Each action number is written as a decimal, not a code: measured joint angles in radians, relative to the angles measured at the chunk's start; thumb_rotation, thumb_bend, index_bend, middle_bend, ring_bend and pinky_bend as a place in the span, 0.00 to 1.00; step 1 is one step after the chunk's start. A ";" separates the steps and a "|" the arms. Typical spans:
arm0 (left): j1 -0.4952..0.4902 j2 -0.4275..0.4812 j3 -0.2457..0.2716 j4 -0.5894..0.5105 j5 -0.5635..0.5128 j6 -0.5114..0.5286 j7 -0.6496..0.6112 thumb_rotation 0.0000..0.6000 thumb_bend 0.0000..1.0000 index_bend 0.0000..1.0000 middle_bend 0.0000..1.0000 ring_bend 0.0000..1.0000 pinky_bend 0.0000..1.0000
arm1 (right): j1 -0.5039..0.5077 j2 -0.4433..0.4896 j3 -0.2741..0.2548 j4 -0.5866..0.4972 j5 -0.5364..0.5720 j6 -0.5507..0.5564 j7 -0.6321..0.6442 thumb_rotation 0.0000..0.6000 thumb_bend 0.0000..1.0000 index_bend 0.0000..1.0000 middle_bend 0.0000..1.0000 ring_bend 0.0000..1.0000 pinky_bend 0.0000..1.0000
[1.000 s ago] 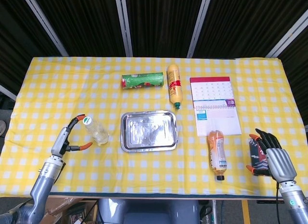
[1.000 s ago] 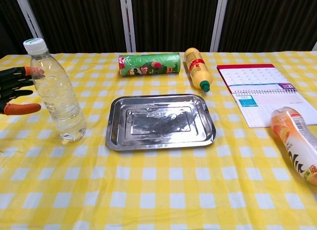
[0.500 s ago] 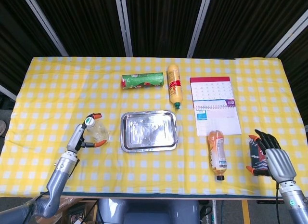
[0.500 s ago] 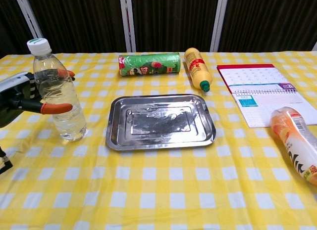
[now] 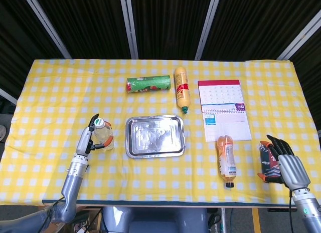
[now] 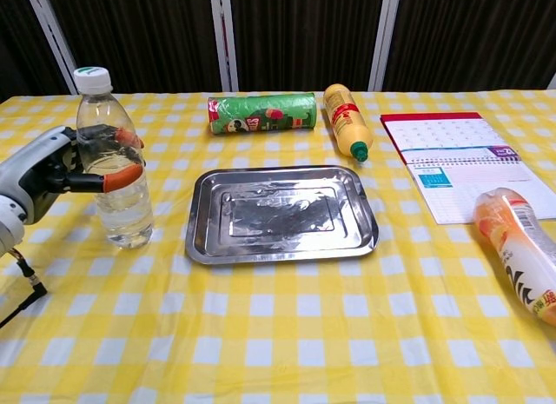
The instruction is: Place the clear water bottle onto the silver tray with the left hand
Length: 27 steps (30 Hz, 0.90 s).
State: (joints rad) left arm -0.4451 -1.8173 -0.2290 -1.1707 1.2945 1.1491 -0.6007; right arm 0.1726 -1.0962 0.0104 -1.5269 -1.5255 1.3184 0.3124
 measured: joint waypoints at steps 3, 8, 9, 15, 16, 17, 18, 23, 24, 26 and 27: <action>-0.001 -0.036 -0.007 0.041 -0.014 0.008 0.015 1.00 0.49 0.67 0.70 0.16 0.10 | -0.002 0.002 0.002 0.000 0.002 0.004 0.003 1.00 0.16 0.18 0.04 0.00 0.00; 0.004 -0.088 -0.030 0.085 -0.029 0.049 0.018 1.00 0.52 0.77 0.78 0.22 0.11 | -0.005 0.007 0.003 0.002 0.000 0.011 0.013 1.00 0.16 0.18 0.04 0.00 0.00; 0.005 -0.090 -0.032 0.081 -0.031 0.051 0.012 1.00 0.53 0.78 0.79 0.23 0.12 | -0.005 0.007 0.003 0.002 0.000 0.011 0.013 1.00 0.16 0.18 0.04 0.00 0.00; 0.013 -0.054 -0.046 0.002 -0.026 0.063 0.004 1.00 0.54 0.79 0.80 0.24 0.12 | -0.004 0.007 0.001 -0.004 -0.002 0.008 0.005 1.00 0.16 0.18 0.04 0.00 0.00; 0.015 -0.045 -0.048 -0.020 -0.024 0.067 0.007 1.00 0.54 0.79 0.80 0.24 0.12 | -0.004 0.008 0.002 -0.006 -0.003 0.009 0.003 1.00 0.16 0.18 0.04 0.00 0.00; 0.017 -0.032 -0.050 -0.053 -0.022 0.071 0.011 1.00 0.54 0.79 0.80 0.24 0.12 | -0.004 0.007 0.002 -0.007 -0.003 0.007 0.002 1.00 0.16 0.18 0.04 0.00 0.00; 0.019 -0.021 -0.052 -0.080 -0.020 0.074 0.017 1.00 0.54 0.79 0.80 0.24 0.12 | -0.003 0.006 0.001 -0.006 -0.003 0.006 0.000 1.00 0.16 0.18 0.04 0.00 0.00; 0.025 0.048 -0.066 -0.258 -0.010 0.096 0.079 1.00 0.54 0.78 0.80 0.24 0.12 | -0.002 0.004 0.000 -0.006 0.000 0.000 -0.001 1.00 0.16 0.18 0.04 0.00 0.00; 0.026 0.060 -0.070 -0.294 -0.009 0.099 0.095 1.00 0.54 0.78 0.80 0.24 0.12 | -0.002 0.004 0.000 -0.006 0.001 -0.001 0.000 1.00 0.16 0.18 0.04 0.00 0.00; 0.025 0.089 -0.082 -0.382 -0.009 0.108 0.137 1.00 0.54 0.78 0.80 0.24 0.12 | -0.002 0.004 0.000 -0.004 0.003 -0.003 0.002 1.00 0.16 0.18 0.04 0.00 0.00; 0.024 0.101 -0.089 -0.422 -0.010 0.112 0.158 1.00 0.54 0.78 0.80 0.24 0.12 | -0.002 0.004 0.000 -0.003 0.005 -0.004 0.002 1.00 0.16 0.18 0.04 0.00 0.00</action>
State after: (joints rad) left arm -0.4209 -1.7166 -0.3183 -1.5923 1.2840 1.2608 -0.4422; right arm 0.1708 -1.0925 0.0107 -1.5303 -1.5207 1.3145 0.3146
